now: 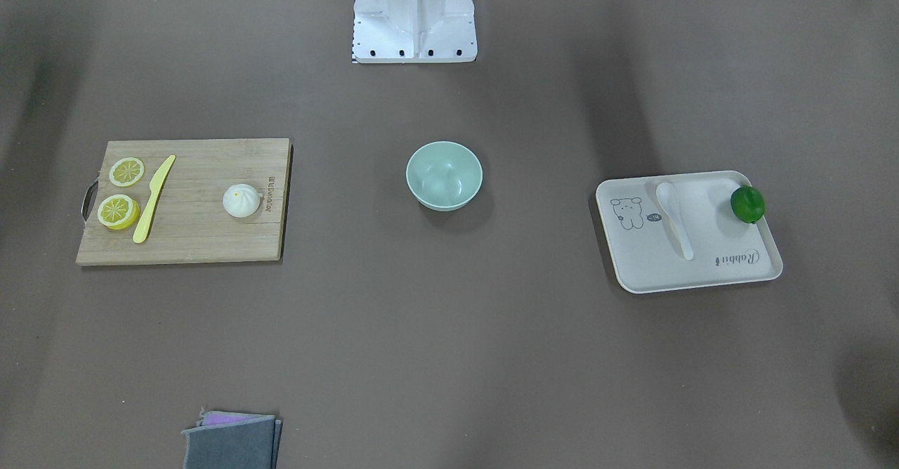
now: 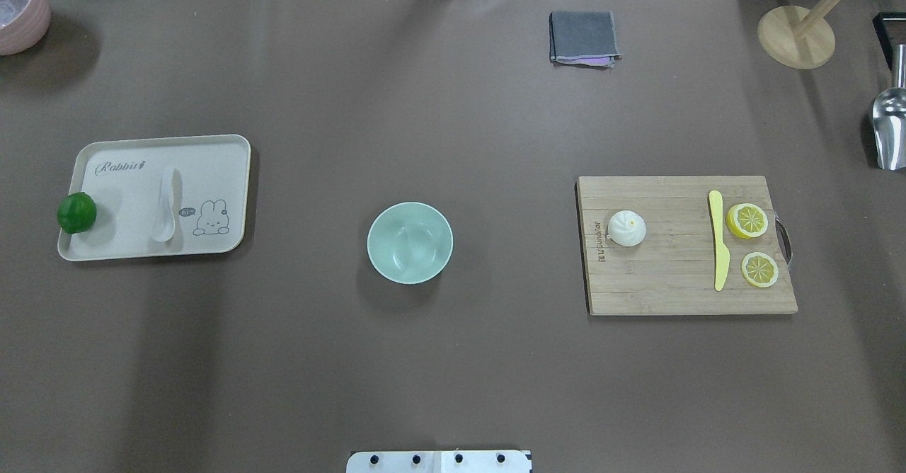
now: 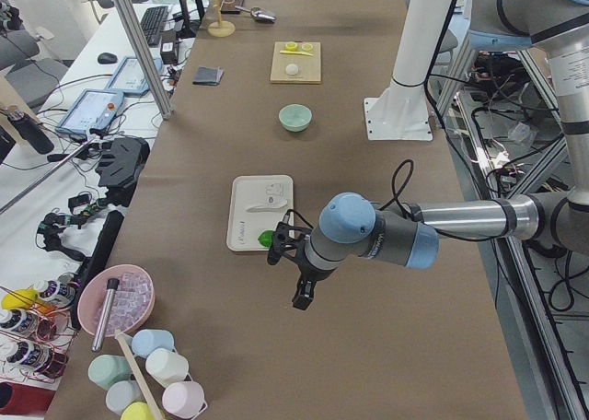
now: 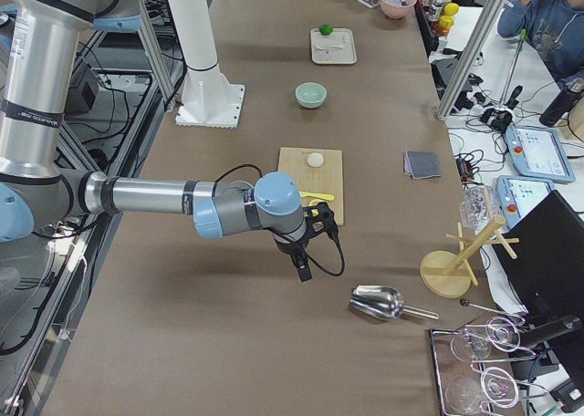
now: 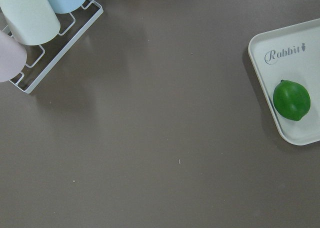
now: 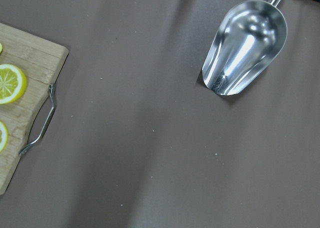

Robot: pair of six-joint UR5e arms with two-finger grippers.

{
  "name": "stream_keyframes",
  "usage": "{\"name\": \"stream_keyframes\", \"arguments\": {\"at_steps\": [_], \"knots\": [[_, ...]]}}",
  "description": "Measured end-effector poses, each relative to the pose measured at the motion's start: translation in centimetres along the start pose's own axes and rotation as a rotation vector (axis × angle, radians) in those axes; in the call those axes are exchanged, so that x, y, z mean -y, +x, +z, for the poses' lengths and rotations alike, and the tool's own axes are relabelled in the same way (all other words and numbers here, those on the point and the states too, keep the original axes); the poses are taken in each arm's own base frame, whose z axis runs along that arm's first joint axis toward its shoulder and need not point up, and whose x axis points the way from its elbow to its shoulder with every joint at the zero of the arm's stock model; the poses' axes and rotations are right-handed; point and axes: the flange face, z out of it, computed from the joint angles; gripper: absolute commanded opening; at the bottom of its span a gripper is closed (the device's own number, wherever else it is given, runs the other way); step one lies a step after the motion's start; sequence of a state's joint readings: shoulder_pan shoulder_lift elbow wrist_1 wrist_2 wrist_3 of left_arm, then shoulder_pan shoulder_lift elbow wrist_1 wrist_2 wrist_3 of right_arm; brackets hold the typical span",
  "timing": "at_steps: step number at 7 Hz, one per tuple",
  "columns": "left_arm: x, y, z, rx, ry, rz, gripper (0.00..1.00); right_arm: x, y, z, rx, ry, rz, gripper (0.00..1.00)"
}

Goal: Put spoon and bun in bowl

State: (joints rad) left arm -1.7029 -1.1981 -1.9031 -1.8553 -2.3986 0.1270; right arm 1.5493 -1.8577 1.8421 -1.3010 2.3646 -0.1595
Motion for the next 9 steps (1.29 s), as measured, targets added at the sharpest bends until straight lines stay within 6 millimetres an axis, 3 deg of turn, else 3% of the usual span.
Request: {"name": "stream_keyframes", "arguments": {"at_steps": [9], "knots": [[0.5, 0.9, 0.7, -0.116, 0.004, -0.025, 0.98, 1.6, -0.9, -1.8, 0.046, 0.057, -0.007, 1.00]]}}
